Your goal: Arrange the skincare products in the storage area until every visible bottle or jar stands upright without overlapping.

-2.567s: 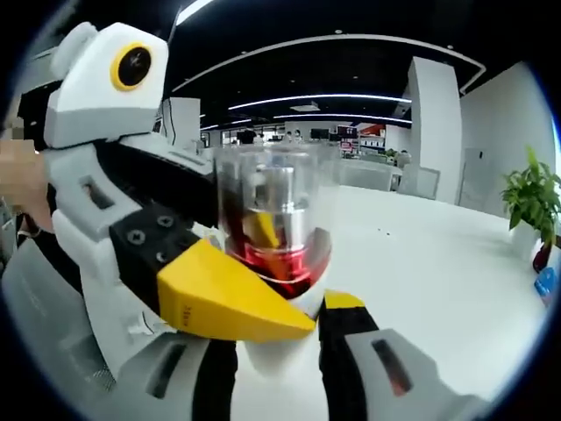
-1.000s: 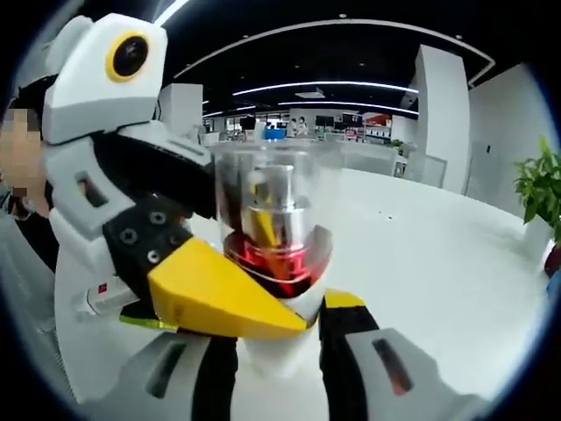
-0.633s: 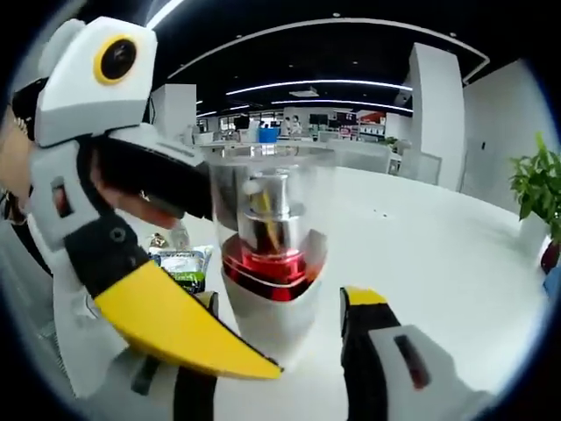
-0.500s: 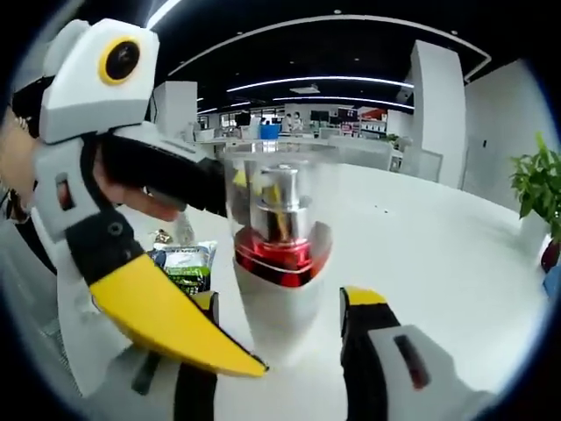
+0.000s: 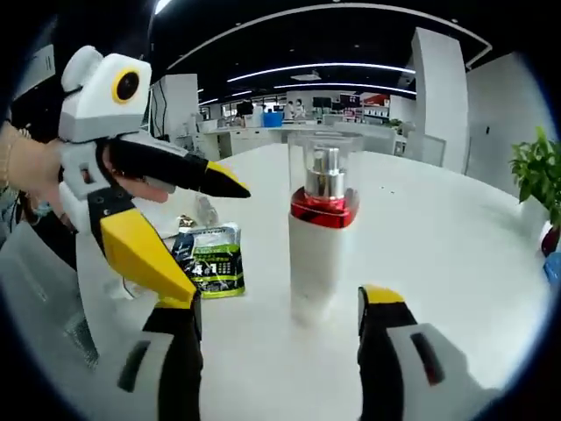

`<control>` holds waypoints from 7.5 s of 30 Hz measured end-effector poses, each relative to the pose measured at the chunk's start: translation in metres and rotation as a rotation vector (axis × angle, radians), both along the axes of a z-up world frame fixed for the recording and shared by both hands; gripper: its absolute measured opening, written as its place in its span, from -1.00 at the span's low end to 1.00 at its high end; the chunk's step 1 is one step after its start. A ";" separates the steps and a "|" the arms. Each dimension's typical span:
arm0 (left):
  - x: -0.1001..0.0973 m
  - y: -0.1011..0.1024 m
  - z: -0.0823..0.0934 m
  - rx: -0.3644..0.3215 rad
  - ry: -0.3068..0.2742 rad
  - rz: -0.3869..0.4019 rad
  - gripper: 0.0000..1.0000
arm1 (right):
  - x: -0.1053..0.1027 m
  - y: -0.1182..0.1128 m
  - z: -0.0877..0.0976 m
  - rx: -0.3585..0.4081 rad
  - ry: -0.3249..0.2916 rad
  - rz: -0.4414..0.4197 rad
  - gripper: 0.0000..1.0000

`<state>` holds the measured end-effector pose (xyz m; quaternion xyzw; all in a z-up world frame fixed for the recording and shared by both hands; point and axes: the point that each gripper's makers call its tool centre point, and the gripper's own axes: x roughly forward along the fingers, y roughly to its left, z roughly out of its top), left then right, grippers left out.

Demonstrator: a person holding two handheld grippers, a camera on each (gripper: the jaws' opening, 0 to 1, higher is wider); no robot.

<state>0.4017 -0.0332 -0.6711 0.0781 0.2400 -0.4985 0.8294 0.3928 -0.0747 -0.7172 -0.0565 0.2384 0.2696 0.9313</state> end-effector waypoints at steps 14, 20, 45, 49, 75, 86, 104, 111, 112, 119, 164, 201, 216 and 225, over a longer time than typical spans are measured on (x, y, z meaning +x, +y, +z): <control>-0.041 0.085 -0.011 0.038 0.077 0.140 0.68 | -0.041 0.011 0.026 0.068 0.001 -0.009 0.80; -0.064 0.130 -0.006 0.016 0.097 0.246 0.81 | -0.053 0.010 0.037 0.095 -0.012 -0.029 0.86; -0.115 0.223 0.022 -0.025 0.060 0.496 0.94 | -0.094 0.019 0.081 0.165 -0.071 -0.073 0.92; -0.122 0.229 0.019 -0.009 0.063 0.505 0.94 | -0.098 0.025 0.082 0.157 -0.072 -0.057 0.91; -0.122 0.233 0.013 0.052 0.062 0.495 0.94 | -0.099 0.027 0.075 0.124 -0.079 -0.043 0.85; -0.101 0.243 -0.009 0.140 0.140 0.470 0.94 | -0.097 0.025 0.076 0.134 -0.080 -0.055 0.85; -0.056 0.256 -0.057 0.345 0.241 0.406 0.92 | -0.095 0.025 0.072 0.118 -0.069 -0.052 0.83; -0.035 0.253 -0.069 0.433 0.282 0.372 0.78 | -0.095 0.024 0.070 0.110 -0.067 -0.057 0.82; -0.034 0.254 -0.070 0.447 0.290 0.368 0.75 | -0.095 0.023 0.071 0.112 -0.066 -0.060 0.82; -0.020 0.251 -0.083 0.544 0.323 0.313 0.45 | -0.093 0.021 0.071 0.113 -0.067 -0.076 0.81; 0.009 0.257 -0.118 0.677 0.447 0.275 -0.44 | -0.092 0.018 0.065 0.091 -0.050 -0.086 0.77; -0.019 0.235 -0.046 0.470 0.208 0.317 -0.46 | -0.094 0.024 0.065 0.065 -0.061 -0.054 0.75; -0.026 0.222 -0.019 0.353 0.106 0.296 -0.46 | -0.094 0.025 0.066 0.061 -0.067 -0.045 0.75; -0.033 0.203 0.016 0.258 0.047 0.298 -0.46 | -0.095 0.029 0.074 0.086 -0.078 -0.035 0.71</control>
